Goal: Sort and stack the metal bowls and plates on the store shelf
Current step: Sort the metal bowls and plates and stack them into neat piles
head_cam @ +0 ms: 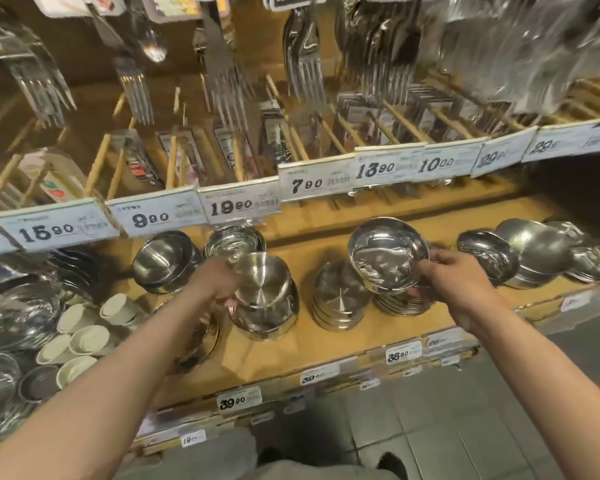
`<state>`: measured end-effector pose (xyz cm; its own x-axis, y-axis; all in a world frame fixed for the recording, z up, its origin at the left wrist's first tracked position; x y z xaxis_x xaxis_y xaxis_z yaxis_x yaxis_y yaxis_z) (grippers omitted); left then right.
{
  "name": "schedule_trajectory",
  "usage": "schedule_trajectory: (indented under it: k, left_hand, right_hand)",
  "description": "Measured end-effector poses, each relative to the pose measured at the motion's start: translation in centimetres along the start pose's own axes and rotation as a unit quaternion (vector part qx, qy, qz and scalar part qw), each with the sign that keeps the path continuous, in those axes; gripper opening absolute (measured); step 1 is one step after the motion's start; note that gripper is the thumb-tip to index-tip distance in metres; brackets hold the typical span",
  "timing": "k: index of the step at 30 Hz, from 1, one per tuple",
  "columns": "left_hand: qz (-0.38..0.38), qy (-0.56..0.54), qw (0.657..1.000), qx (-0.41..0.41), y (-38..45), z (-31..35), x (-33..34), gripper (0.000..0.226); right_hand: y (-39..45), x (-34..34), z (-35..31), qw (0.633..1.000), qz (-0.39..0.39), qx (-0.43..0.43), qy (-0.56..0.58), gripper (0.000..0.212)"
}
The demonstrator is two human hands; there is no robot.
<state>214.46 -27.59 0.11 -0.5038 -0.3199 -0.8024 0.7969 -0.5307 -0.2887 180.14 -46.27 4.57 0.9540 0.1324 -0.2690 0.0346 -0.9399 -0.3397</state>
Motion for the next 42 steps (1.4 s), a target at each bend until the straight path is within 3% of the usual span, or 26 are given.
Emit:
schedule_trajectory:
  k: [1, 4, 7, 10, 15, 19, 24, 30, 33, 35, 37, 42]
  left_hand:
    - [0.009, 0.0, 1.0, -0.002, -0.5, 0.6, -0.6, 0.052]
    - [0.028, -0.021, 0.999, -0.041, -2.6, 2.9, -1.6, 0.017]
    - [-0.005, -0.056, 0.995, -0.077, -5.6, 5.8, 0.3, 0.018]
    - [-0.023, -0.172, 0.977, -0.128, -8.3, 9.0, 3.3, 0.012]
    - [-0.006, -0.229, 0.96, -0.163, -10.7, 11.3, 6.4, 0.005]
    - [0.031, -0.204, 0.966, -0.157, -11.0, 11.5, 6.9, 0.016]
    - [0.068, -0.203, 0.961, -0.175, -10.2, 10.9, 7.6, 0.006]
    - [0.09, -0.204, 0.96, -0.171, -9.6, 10.3, 8.1, 0.014]
    - [0.098, -0.194, 0.962, -0.162, -9.4, 10.1, 8.1, 0.004]
    - [0.107, -0.182, 0.965, -0.159, -9.3, 10.0, 7.9, 0.014]
    - [0.092, -0.165, 0.969, -0.158, -9.5, 10.0, 8.0, 0.005]
    - [0.065, -0.126, 0.98, -0.142, -9.6, 10.3, 8.5, 0.021]
  right_hand:
    - [0.7, -0.4, -0.1, 1.0, -0.004, -0.004, 0.002, 0.007]
    - [2.9, -1.9, -0.3, 1.0, -0.019, -0.011, 0.008, 0.01]
    - [4.5, -3.6, 0.2, 0.999, -0.043, 0.002, 0.001, 0.011]
    - [5.8, -5.7, 0.1, 0.998, -0.066, -0.005, -0.009, 0.012]
    - [7.2, -9.0, -0.2, 0.997, -0.078, -0.019, 0.002, 0.01]
    - [7.6, -10.5, 0.4, 0.996, -0.09, -0.012, 0.003, 0.011]
    - [7.7, -11.0, 0.5, 0.995, -0.098, -0.019, -0.008, 0.013]
    - [8.1, -10.8, 0.5, 0.996, -0.091, -0.015, 0.004, 0.012]
    - [8.2, -10.7, 0.7, 0.995, -0.094, -0.018, 0.007, 0.013]
    - [8.3, -10.6, 0.9, 0.995, -0.095, -0.016, 0.011, 0.013]
    - [8.3, -10.6, 1.1, 0.995, -0.094, -0.014, 0.013, 0.013]
    - [8.0, -10.8, 1.4, 0.994, -0.103, -0.02, 0.013, 0.01]
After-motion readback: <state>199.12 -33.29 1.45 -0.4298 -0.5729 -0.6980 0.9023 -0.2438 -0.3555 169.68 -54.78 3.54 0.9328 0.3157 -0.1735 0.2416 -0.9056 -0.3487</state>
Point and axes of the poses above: each hand's wrist, its own y-axis towards the middle knuckle, its own x-axis out of the palm, z = x × y, the point moved 7 cm from there along y, towards the middle knuckle, and after that the axes turned 14 degrees about z, right-handed, at the moved point
